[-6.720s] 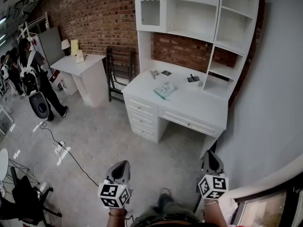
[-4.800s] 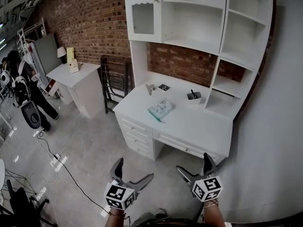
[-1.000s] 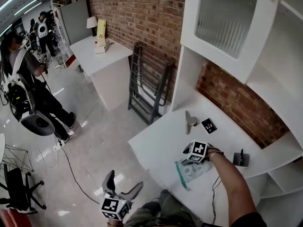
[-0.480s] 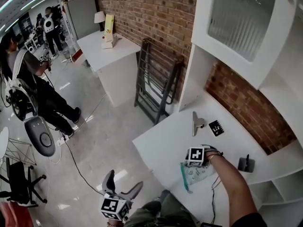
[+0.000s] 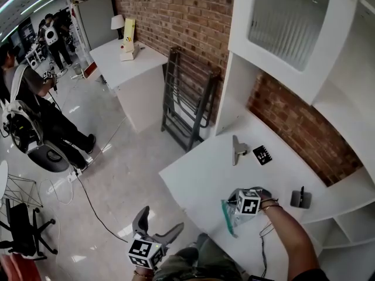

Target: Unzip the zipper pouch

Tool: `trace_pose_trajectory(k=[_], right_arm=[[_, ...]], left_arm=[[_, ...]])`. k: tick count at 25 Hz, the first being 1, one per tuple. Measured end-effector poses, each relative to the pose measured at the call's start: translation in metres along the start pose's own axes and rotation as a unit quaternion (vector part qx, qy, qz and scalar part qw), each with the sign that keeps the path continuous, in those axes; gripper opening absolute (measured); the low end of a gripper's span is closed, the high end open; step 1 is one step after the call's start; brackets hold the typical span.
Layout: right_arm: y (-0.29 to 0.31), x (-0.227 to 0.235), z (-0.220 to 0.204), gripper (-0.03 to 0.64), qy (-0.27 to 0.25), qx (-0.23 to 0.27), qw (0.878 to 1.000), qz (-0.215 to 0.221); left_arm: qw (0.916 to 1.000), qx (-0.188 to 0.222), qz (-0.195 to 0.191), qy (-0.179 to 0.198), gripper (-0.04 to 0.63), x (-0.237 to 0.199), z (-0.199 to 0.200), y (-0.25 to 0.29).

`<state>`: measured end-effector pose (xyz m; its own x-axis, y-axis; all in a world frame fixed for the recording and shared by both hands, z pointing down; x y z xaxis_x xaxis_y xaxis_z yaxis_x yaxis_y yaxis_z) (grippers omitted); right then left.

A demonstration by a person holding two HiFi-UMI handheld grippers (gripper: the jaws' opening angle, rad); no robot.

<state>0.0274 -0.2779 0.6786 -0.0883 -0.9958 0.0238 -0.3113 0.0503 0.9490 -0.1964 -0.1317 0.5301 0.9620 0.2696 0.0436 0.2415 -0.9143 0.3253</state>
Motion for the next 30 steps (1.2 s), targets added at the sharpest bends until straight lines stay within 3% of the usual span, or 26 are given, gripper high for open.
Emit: trace_pose_trajectory(k=[4, 8, 14, 16, 19, 23, 26, 29, 30], right_arm=[[-0.041, -0.009, -0.007, 0.015, 0.046, 0.084, 0.993, -0.069], [-0.088, -0.015, -0.019, 0.015, 0.091, 0.151, 0.973, -0.146], [-0.142, -0.034, -0.028, 0.014, 0.160, 0.244, 0.930, -0.225], [-0.159, -0.044, -0.023, 0.014, 0.175, 0.281, 0.911, -0.245], [-0.183, -0.061, -0.010, 0.014, 0.173, 0.320, 0.890, -0.275], [-0.210, -0.091, 0.008, 0.014, 0.136, 0.318, 0.885, -0.312], [-0.218, -0.111, 0.015, 0.014, 0.126, 0.321, 0.884, -0.316], [-0.221, -0.126, 0.018, 0.014, 0.124, 0.325, 0.881, -0.319], [-0.222, -0.130, 0.020, 0.014, 0.122, 0.327, 0.880, -0.322]], left_arm=[[0.9993, -0.011, -0.035, 0.001, 0.557, 0.018, -0.004, 0.009], [0.9966, -0.011, -0.081, -0.002, 0.555, 0.041, -0.001, 0.022], [0.9853, -0.012, -0.169, 0.025, 0.508, 0.087, 0.011, 0.039], [0.9804, -0.006, -0.196, 0.021, 0.495, 0.099, 0.018, 0.043], [0.9690, 0.018, -0.247, -0.001, 0.419, 0.118, 0.039, 0.046], [0.9577, 0.038, -0.284, -0.029, 0.388, 0.135, 0.068, 0.046], [0.9463, 0.045, -0.313, -0.066, 0.359, 0.143, 0.086, 0.043], [0.9287, 0.043, -0.355, -0.100, 0.183, 0.154, 0.097, 0.036], [0.9230, 0.041, -0.367, -0.108, 0.170, 0.158, 0.099, 0.033]])
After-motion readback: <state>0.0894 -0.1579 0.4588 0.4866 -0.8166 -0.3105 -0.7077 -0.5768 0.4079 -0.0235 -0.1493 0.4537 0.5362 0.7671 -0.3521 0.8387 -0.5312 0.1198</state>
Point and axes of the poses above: the fingertips, and each gripper's own axes: y forward along the fingers, x to its right, z out of its top, the point moved 3 cm from there along -y, backward along the fingers, and after that the axes turned 13 degrees about y, right-handed, at the moved point
